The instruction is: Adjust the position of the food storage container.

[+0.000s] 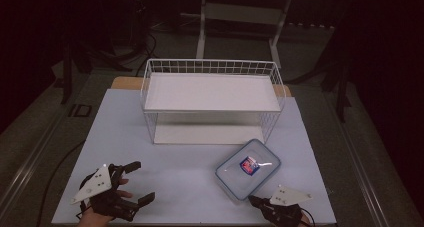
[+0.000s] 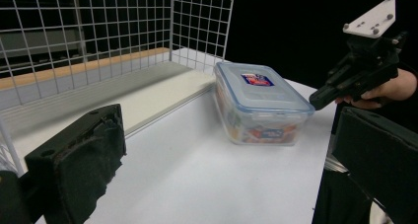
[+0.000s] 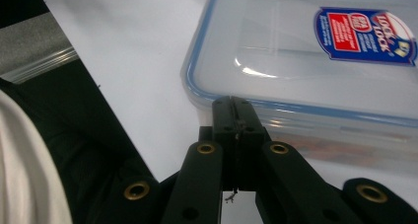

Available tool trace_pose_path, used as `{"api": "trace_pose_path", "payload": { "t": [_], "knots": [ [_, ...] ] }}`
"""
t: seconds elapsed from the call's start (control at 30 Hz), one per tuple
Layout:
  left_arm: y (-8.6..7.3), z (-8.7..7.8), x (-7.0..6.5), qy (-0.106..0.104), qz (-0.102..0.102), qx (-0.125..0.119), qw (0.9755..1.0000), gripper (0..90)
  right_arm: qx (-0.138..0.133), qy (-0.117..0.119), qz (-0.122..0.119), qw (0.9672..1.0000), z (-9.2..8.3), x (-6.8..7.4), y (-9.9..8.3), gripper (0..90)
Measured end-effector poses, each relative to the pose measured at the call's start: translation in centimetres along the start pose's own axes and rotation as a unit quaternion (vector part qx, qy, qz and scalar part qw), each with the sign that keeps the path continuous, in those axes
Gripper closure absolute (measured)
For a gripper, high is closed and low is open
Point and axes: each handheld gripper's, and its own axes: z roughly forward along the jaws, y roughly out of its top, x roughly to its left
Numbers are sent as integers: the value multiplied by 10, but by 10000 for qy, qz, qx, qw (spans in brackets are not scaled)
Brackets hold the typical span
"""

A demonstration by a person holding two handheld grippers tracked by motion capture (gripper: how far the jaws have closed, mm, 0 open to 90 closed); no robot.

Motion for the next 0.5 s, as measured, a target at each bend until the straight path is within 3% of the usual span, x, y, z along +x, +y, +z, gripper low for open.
{"api": "trace_pose_path", "payload": {
  "t": [0.1, 0.27, 0.5],
  "knots": [
    [0, 0, 0, 1, 0, -5, 10000, 0, -71, 76, 14, 9999, 4, -2, 4, 900],
    [0, 0, -1, 0, 24, 23, 10000, 0, -2, -11, -113, 9999, 3, -2, 4, 900],
    [-1, 0, -1, -5, 18, 26, 10000, 0, -6, -47, -8, 10000, 3, -7, 1, 900]
  ]
}}
